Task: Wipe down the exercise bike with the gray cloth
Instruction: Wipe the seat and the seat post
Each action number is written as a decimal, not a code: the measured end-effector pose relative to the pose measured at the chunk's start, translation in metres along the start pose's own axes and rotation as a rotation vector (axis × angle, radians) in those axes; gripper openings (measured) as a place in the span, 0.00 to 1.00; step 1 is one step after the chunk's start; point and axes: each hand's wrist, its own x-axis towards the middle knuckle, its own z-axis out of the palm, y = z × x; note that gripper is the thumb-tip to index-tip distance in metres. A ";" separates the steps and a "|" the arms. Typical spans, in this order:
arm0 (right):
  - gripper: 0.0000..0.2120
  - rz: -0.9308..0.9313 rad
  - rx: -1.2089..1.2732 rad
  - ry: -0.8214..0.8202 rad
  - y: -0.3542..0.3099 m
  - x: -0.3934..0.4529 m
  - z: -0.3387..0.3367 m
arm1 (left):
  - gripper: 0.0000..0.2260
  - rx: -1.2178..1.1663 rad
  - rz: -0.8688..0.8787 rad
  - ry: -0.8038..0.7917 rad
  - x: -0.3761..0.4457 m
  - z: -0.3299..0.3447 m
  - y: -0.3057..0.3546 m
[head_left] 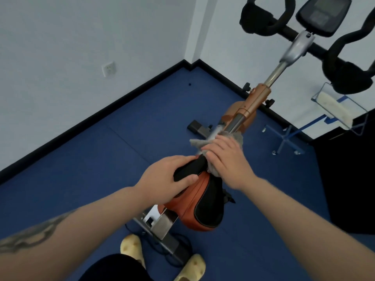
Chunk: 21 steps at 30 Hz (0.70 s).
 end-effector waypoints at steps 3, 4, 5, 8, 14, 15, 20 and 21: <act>0.18 0.142 0.010 -0.032 0.003 0.029 -0.009 | 0.23 -0.096 -0.019 -0.018 -0.001 -0.001 -0.003; 0.18 0.231 -0.041 -0.015 -0.004 0.033 -0.007 | 0.23 -0.120 -0.030 -0.019 -0.001 -0.001 -0.005; 0.17 0.262 -0.122 0.011 -0.011 0.033 -0.001 | 0.22 -0.137 -0.040 -0.018 -0.002 -0.001 -0.005; 0.18 0.019 -0.089 0.062 -0.034 0.000 0.014 | 0.22 -0.170 -0.055 0.008 -0.003 0.000 -0.005; 0.19 0.180 0.002 -0.042 0.006 0.038 -0.012 | 0.20 -0.181 -0.140 0.051 -0.005 0.001 -0.002; 0.18 0.209 -0.046 -0.038 0.001 0.037 -0.007 | 0.20 -0.192 -0.151 0.065 -0.006 0.002 -0.002; 0.21 -0.142 -0.057 0.091 -0.008 -0.001 0.011 | 0.20 -0.232 -0.181 0.154 -0.007 0.008 -0.001; 0.22 -0.158 -0.060 0.059 0.001 0.008 0.006 | 0.20 -0.228 -0.184 0.164 -0.007 0.008 -0.002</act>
